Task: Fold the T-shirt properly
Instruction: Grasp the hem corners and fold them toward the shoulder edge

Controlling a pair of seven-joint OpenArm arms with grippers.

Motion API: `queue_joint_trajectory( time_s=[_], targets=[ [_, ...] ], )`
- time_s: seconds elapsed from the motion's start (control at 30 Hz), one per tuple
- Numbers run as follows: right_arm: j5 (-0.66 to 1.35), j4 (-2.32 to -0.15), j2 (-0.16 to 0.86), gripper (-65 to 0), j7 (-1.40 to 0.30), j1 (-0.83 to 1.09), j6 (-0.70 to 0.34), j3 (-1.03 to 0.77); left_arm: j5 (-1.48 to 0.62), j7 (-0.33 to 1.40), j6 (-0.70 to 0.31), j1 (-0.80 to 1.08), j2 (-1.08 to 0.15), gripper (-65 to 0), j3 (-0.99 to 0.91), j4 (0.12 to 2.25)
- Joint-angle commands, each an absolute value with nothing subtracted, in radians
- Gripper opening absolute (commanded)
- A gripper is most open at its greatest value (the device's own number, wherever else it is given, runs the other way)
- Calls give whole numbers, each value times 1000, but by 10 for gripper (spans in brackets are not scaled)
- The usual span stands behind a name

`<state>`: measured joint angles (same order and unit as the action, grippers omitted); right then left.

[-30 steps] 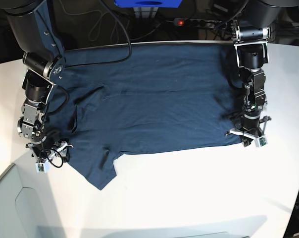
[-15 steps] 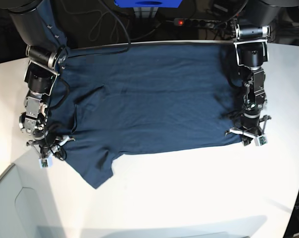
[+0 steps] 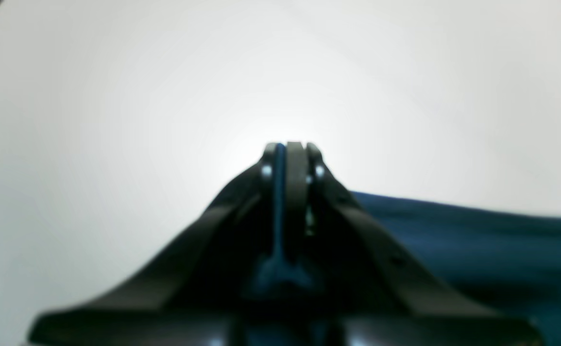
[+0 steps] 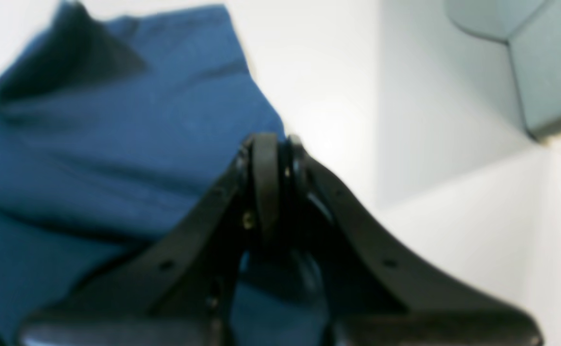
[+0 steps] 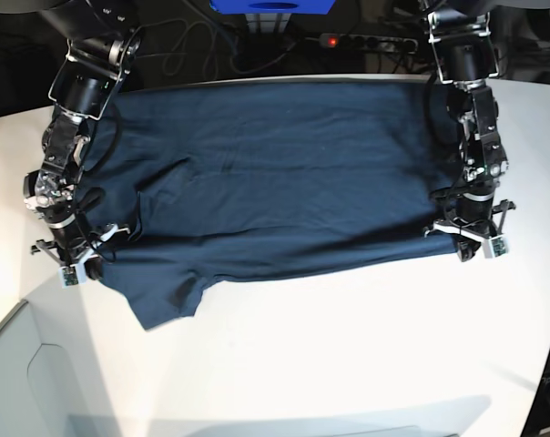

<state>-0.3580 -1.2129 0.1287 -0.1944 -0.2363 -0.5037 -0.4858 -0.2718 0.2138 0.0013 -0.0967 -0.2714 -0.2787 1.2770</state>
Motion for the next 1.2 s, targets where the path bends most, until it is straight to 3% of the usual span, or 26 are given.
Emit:
queue_joint_trajectory(
  time_s=[0.0, 0.3, 0.8, 0.87, 1.07, 1.17],
  targets=[
    [-308, -1271, 142, -649, -165, -240, -524, -489, -274, 188, 1, -102, -283, -650, -289, 1317],
    [-214, -1484, 142, -649, -239, -79, -561, -489, -275, 191, 1, 2, -282, -650, -325, 1432],
    [-219, -1478, 142, -647, -269, 50, -562, -486, -277, 188, -1, 91, -243, -650, -377, 1425],
    [-219, -1481, 145, -599, -320, 42, -562, -486, -277, 191, -1, 91, -234, -650, -380, 1425],
    [-219, -1546, 147, -289, -354, 50, -562, -489, -277, 193, -1, 93, -231, -650, -375, 1425],
    [-217, -1626, 147, -177, -354, 65, -562, -492, -277, 193, -1, 93, -231, -650, -375, 1425]
  ],
)
